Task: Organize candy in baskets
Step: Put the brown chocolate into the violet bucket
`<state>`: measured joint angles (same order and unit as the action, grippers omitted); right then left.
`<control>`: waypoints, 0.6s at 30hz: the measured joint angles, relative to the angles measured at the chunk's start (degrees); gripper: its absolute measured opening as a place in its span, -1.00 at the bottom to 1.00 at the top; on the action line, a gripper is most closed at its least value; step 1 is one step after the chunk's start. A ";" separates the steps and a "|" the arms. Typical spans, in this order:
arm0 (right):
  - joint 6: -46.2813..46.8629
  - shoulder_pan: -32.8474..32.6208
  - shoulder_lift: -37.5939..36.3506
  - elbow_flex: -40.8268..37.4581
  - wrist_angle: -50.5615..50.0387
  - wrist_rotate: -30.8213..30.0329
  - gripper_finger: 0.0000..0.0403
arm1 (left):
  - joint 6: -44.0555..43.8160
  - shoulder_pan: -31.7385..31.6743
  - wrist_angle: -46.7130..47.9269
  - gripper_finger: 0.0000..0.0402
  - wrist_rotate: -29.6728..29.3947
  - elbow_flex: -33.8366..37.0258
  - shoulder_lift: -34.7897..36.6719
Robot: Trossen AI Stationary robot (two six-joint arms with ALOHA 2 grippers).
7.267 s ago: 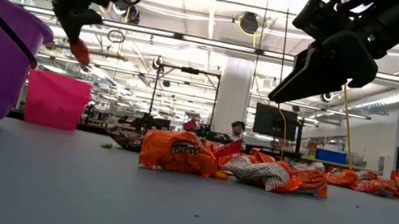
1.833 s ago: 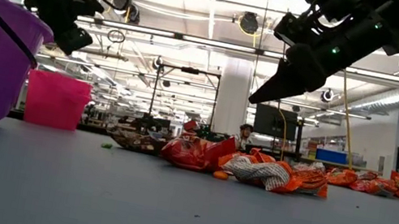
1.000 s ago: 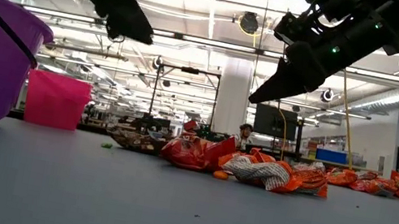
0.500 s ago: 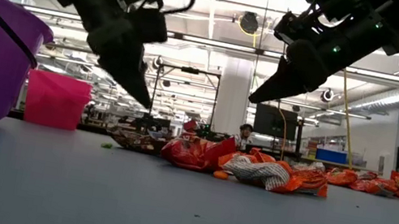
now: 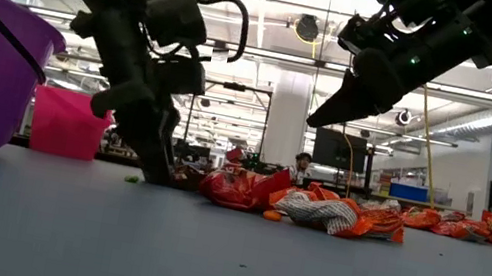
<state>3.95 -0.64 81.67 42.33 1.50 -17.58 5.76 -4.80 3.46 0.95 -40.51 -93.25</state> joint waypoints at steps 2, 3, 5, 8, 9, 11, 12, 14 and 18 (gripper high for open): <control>0.07 -0.13 0.00 0.00 0.00 0.00 0.19 | 0.69 0.00 -0.21 -0.29 -0.34 0.00 -0.25; -0.01 -0.20 0.00 0.00 0.00 0.00 0.19 | 0.68 0.00 -0.24 -0.34 -0.41 0.00 -0.26; -0.11 -0.20 0.00 0.00 0.00 0.00 0.19 | 0.54 0.01 -0.10 -0.46 -0.43 -0.26 -0.28; -0.11 -0.20 0.00 0.00 -0.01 0.00 0.19 | -0.87 0.20 0.87 -0.64 -0.38 -0.94 0.08; -0.11 -0.20 0.00 0.00 0.00 0.00 0.19 | -0.92 0.30 1.47 -0.68 -0.39 -1.49 0.08; -0.13 -0.20 0.00 0.00 -0.01 0.00 0.19 | -0.98 0.55 4.83 -0.73 -0.37 -3.06 0.56; -0.14 -0.20 0.00 0.00 -0.01 0.00 0.19 | -1.56 0.78 7.39 -0.75 -0.37 -3.92 1.13; -0.11 -0.20 0.00 0.00 -0.02 0.39 0.19 | -2.43 1.27 11.55 -0.75 -0.37 -6.44 1.99; -0.30 -0.20 0.02 0.04 0.00 5.50 0.19 | -3.52 3.07 20.49 -0.76 -0.35 -11.21 5.01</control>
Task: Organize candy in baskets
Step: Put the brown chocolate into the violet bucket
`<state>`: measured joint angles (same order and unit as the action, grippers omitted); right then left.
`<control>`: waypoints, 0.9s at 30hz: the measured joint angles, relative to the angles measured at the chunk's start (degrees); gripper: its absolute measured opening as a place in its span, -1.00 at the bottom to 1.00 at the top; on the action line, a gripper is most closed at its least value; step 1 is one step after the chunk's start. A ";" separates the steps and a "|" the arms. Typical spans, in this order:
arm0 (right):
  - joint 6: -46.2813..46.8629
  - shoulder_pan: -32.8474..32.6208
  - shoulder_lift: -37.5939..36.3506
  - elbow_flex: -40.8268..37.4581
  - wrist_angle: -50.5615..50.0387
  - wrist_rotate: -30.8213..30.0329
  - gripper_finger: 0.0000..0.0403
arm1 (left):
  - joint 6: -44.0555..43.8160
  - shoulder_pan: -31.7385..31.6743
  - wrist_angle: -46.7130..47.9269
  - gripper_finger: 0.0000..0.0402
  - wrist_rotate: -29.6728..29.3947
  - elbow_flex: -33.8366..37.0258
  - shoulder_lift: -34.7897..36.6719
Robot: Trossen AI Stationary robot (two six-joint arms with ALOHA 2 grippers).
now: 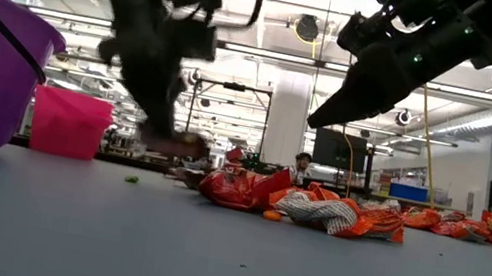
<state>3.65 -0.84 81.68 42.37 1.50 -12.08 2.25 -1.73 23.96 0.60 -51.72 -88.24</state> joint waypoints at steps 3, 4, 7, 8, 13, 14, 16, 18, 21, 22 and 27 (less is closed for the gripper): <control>-0.27 -0.02 0.03 0.01 0.49 1.71 0.19 | -0.85 1.89 6.35 -0.76 -0.01 -3.46 3.20; -0.27 -0.02 0.03 0.02 0.46 1.79 0.19 | -1.36 2.66 8.19 -0.76 0.00 -4.64 4.17; -0.67 0.02 0.03 0.02 0.23 3.73 0.19 | -2.38 4.94 15.62 -0.76 0.47 -7.06 7.73; -0.83 0.02 0.03 0.00 0.06 4.70 0.19 | -3.15 5.65 16.75 -0.76 0.79 -7.94 8.98; -1.27 -0.02 0.03 0.01 0.43 5.58 0.19 | -8.27 9.09 25.05 -0.76 0.96 -9.81 15.41; -1.32 -0.01 0.03 0.00 0.58 5.58 0.19 | -9.70 9.57 26.57 -0.76 0.97 -9.92 16.68; -1.32 -0.02 0.03 0.02 0.63 5.46 0.19 | -12.52 10.62 28.57 -0.76 1.05 -9.93 19.63; -1.32 -0.02 0.03 0.00 0.54 5.39 0.19 | -15.71 11.45 30.77 -0.76 1.04 -10.02 22.16; -1.19 -0.02 0.03 0.00 0.54 5.39 0.19 | -20.65 12.63 35.26 -0.76 0.47 -10.00 25.51; -1.19 -0.02 0.03 0.00 0.56 5.36 0.19 | -21.95 12.98 36.90 -0.76 -0.42 -10.00 26.37; -1.15 -0.02 0.03 0.00 0.56 5.23 0.19 | -28.46 14.86 43.18 -0.76 -4.04 -9.15 28.86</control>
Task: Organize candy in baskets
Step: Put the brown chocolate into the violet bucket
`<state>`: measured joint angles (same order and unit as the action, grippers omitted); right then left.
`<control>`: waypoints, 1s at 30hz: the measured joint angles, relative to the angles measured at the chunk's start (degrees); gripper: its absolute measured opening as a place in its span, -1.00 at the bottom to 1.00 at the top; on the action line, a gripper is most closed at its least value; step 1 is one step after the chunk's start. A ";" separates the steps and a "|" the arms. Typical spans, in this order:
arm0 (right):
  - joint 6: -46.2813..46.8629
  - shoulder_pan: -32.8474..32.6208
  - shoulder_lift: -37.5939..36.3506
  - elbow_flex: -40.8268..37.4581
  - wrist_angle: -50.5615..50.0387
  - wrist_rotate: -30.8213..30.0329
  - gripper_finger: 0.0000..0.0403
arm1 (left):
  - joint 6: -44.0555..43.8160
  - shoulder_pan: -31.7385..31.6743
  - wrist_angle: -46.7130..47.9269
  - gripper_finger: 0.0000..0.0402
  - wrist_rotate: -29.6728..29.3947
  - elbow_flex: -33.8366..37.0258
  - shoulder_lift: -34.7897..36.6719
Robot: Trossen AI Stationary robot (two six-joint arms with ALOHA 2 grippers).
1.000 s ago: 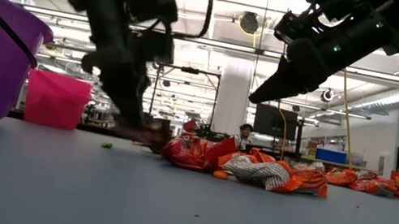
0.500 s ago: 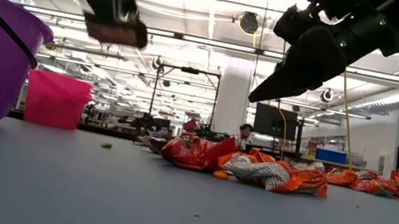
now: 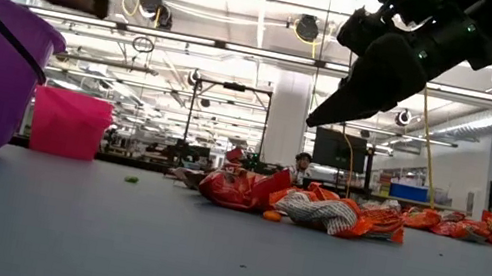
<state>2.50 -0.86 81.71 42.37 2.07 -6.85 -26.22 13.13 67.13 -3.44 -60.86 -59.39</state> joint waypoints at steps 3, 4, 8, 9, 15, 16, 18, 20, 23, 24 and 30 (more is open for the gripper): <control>0.00 0.00 0.00 0.00 -0.02 -0.04 0.19 | -2.52 1.14 -0.01 -0.76 -0.10 2.67 0.85; 0.00 0.00 0.00 0.00 -0.05 -0.24 0.19 | -3.41 1.51 0.07 -0.76 -0.08 3.76 0.96; -0.01 0.00 0.00 0.00 -0.07 -0.33 0.19 | -6.54 2.86 0.99 -0.76 -0.05 7.72 0.97; -0.02 0.00 0.00 0.00 -0.07 -0.34 0.19 | -7.45 3.09 1.80 -0.76 0.10 8.49 0.95; 0.22 0.00 0.00 0.00 -0.04 -0.46 0.19 | -10.38 3.52 1.17 -0.76 2.51 9.75 0.91; 0.22 0.00 0.00 0.00 -0.02 -0.50 0.19 | -10.38 3.52 0.89 -0.76 2.51 9.75 0.93; 0.22 0.00 0.00 0.00 0.04 -0.50 0.19 | -10.48 3.52 0.87 -0.76 2.18 9.75 0.91; 0.24 0.00 0.00 0.00 0.04 -0.50 0.19 | -10.83 3.48 0.82 -0.76 1.81 9.75 0.93; -0.02 0.00 0.00 0.00 0.04 -0.50 0.19 | -10.69 3.25 0.59 -0.76 1.79 9.75 0.93; -0.02 0.00 0.00 0.00 0.04 -0.50 0.19 | -10.53 3.25 0.63 -0.76 1.83 9.75 0.93; -0.02 0.00 0.00 0.00 0.04 -0.50 0.19 | -10.86 2.97 0.61 -0.76 1.92 9.75 0.93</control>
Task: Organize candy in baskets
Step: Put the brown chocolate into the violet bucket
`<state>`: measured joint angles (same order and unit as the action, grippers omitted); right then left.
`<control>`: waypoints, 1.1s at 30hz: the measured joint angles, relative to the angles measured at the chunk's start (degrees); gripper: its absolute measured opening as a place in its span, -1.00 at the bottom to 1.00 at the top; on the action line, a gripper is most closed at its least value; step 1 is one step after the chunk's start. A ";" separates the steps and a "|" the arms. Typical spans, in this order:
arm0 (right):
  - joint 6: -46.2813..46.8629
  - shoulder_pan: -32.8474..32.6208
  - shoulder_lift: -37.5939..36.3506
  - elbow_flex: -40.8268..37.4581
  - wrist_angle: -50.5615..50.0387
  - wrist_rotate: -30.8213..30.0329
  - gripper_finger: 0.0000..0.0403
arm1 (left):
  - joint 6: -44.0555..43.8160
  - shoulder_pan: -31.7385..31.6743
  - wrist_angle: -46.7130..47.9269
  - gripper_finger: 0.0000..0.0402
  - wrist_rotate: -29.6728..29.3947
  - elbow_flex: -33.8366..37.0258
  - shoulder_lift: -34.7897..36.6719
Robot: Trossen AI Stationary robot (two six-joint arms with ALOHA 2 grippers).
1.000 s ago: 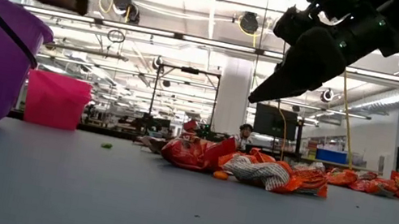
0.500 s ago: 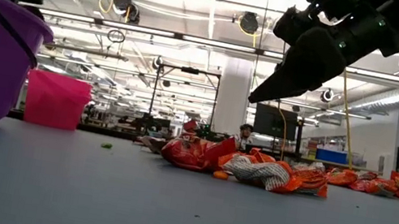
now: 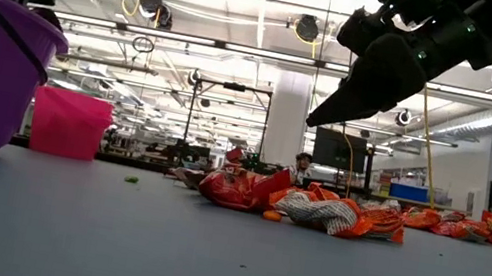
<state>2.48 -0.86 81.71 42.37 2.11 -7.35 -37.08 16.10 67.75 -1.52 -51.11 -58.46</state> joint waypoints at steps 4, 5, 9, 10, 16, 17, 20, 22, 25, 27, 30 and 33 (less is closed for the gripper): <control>0.00 0.00 0.00 0.00 0.00 0.02 0.19 | 0.00 0.00 0.13 -0.71 0.02 0.00 0.29; -0.02 0.00 0.00 0.00 0.00 0.02 0.19 | -0.01 0.00 0.13 -0.68 0.05 0.00 0.31; -0.02 0.00 -0.02 0.00 0.00 0.02 0.19 | 0.05 0.00 0.12 -0.49 0.20 0.00 0.28; 0.00 0.00 -0.02 0.00 -0.02 0.02 0.19 | 0.06 0.00 0.17 -0.44 0.44 0.00 0.28; -0.07 0.00 -0.02 -0.02 -0.02 0.04 0.19 | 2.42 0.04 0.45 -0.31 4.60 -0.25 1.47; -0.04 0.00 -0.02 -0.02 0.01 0.03 0.19 | 3.27 0.01 0.14 -0.31 3.95 -0.68 1.86; 1.45 0.00 -0.02 -0.02 0.07 0.04 0.19 | 6.42 0.00 -3.72 -0.30 -0.56 -2.20 2.98; 1.84 0.00 -0.02 -0.02 0.09 0.04 0.19 | 8.91 0.00 -8.13 -0.30 -3.14 -3.19 3.40; 1.81 0.00 -0.02 -0.04 0.13 0.04 0.19 | 13.26 0.00 -16.01 -0.30 -7.16 -3.52 3.78; 1.79 0.00 -0.02 -0.07 0.13 0.04 0.19 | 16.95 0.00 -20.97 -0.30 -10.99 -3.42 3.62; 1.79 0.00 -0.02 -0.07 0.12 0.02 0.19 | 21.93 -0.16 -28.14 -0.30 -18.09 -2.64 2.39; 1.78 0.00 -0.04 -0.07 0.06 0.02 0.19 | 25.68 -1.10 -33.04 -0.30 -21.80 -2.32 0.16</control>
<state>4.26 -0.86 81.67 42.30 2.17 -7.33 -11.40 15.00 34.70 -23.32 -53.43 -58.29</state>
